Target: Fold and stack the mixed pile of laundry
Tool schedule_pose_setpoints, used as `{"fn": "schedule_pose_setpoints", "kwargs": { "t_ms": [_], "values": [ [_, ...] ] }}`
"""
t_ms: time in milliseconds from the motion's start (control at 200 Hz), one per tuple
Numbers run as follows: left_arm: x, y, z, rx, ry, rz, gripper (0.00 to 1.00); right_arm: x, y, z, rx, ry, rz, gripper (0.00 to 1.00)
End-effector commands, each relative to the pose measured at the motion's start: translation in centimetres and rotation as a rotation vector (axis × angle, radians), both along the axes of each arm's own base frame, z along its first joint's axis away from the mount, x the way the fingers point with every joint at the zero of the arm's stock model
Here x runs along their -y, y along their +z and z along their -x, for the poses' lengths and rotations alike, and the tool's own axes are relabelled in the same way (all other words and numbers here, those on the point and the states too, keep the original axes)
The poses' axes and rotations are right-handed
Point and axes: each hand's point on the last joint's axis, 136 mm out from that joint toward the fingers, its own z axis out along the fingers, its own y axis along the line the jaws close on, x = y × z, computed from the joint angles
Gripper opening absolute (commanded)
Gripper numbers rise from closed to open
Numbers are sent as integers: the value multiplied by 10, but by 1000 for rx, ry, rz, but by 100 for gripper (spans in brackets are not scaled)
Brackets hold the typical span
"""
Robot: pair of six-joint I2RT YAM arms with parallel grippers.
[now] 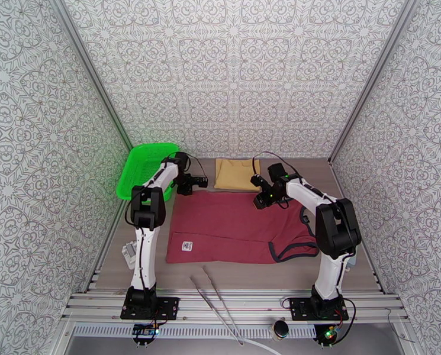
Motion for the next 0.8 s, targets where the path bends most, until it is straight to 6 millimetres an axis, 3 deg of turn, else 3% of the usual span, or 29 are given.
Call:
{"fn": "schedule_pose_setpoints", "kwargs": {
  "t_ms": [0, 230, 250, 485, 795],
  "values": [
    [-4, 27, 9, 16, -15, 16, 26, 3, -11, 5, -33, 7, 12, 46],
    [-3, 26, 9, 17, -18, 3, 25, 3, -11, 4, -34, 10, 10, 46],
    [-4, 17, 17, -13, -20, -3, 25, 3, -11, 4, -34, 10, 10, 46],
    [-3, 2, 30, -61, -55, -27, 29, 3, -12, 5, -38, 11, 8, 46],
    [-12, -38, 29, -118, -62, -101, 28, 4, -15, 5, -41, 14, 22, 46]
  ]
}}
